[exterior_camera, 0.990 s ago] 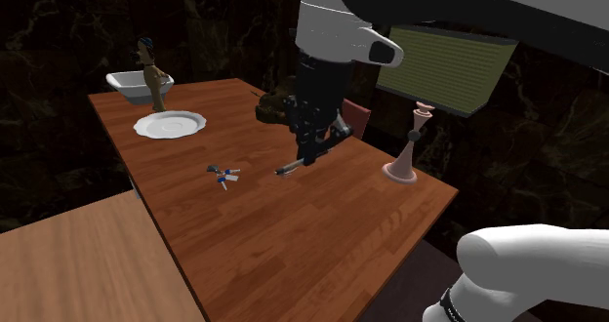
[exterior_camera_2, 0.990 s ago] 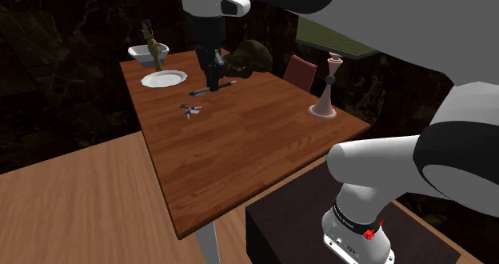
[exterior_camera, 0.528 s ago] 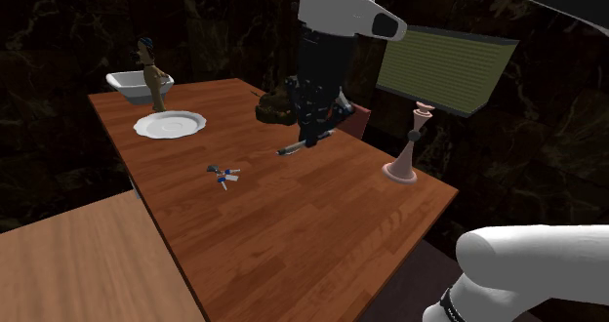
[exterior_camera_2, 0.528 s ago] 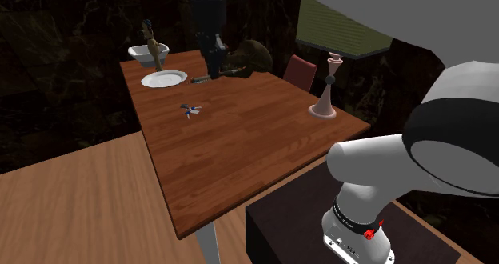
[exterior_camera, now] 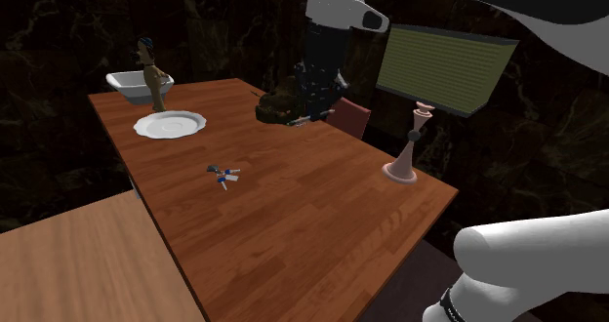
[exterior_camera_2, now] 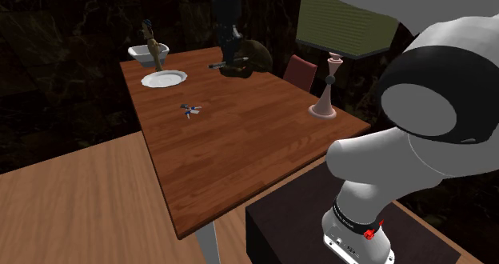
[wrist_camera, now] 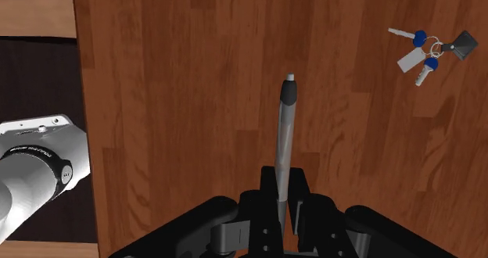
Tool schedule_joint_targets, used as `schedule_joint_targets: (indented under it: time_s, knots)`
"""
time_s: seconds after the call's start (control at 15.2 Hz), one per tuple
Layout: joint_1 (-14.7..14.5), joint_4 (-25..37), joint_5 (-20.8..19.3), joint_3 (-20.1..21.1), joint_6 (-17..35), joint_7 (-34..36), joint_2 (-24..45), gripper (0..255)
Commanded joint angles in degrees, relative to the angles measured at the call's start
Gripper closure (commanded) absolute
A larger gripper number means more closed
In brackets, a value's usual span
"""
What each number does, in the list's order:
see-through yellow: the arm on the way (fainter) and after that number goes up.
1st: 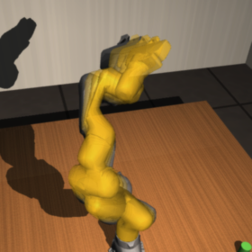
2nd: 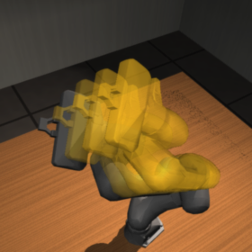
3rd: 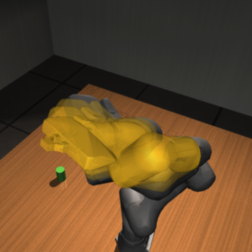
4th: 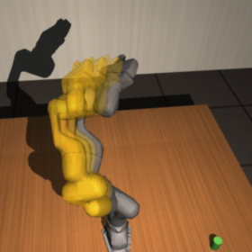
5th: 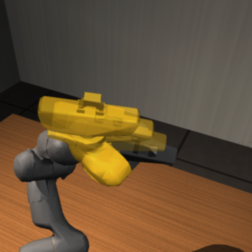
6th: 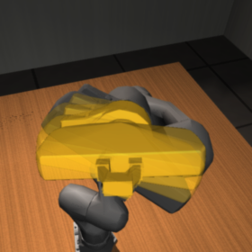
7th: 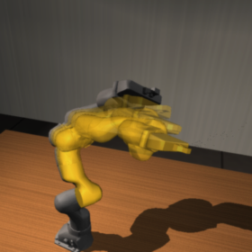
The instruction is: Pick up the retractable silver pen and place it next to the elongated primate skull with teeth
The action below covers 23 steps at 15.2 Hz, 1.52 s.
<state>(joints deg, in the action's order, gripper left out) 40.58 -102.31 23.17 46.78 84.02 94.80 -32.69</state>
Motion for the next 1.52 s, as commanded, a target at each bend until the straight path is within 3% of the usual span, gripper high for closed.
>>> schedule_joint_targets:
  time_s: [0.0,0.53,0.92,1.19,1.45]
  knots:
    - [1.7,0.9,-1.6,0.3,1.0,-1.4,2.5,255]
    - [9.1,8.0,-10.0,4.2,4.1,-4.2,15.6,255]
    - [12.5,16.9,-21.3,9.7,4.5,-2.2,30.1,255]
    - [9.6,25.6,-31.7,11.1,2.3,0.3,42.1,255]
    - [2.7,37.6,-41.1,8.9,-2.2,0.8,53.4,255]
